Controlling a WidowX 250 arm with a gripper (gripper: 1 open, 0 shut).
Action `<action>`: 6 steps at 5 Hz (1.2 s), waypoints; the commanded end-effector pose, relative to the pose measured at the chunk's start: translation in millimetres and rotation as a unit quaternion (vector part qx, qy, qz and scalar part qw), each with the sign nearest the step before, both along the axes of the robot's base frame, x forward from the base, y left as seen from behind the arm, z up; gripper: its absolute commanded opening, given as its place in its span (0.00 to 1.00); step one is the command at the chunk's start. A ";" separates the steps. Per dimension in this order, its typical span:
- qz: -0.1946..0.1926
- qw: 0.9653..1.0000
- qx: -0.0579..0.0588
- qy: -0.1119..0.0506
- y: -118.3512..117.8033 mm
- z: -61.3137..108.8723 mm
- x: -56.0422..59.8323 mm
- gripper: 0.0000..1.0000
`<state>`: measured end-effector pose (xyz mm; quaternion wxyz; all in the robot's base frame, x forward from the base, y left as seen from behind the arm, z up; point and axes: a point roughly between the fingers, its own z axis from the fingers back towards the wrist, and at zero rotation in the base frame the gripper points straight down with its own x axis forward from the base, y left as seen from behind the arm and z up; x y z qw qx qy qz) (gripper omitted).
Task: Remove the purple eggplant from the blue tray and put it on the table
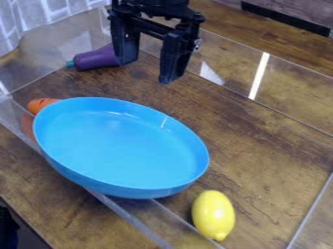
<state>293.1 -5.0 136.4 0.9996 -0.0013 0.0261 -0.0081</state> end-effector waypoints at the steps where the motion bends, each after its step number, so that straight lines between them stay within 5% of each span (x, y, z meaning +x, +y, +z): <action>1: -0.028 1.000 0.003 0.006 -3.5 -8.0 -4.6 1.00; 2: -0.058 0.998 0.008 0.012 -6.4 -16.1 -8.8 1.00; 4: -0.059 0.998 0.011 0.021 9.6 -19.0 1.1 1.00; 6: -0.170 0.985 0.014 0.030 4.5 -20.3 -0.3 1.00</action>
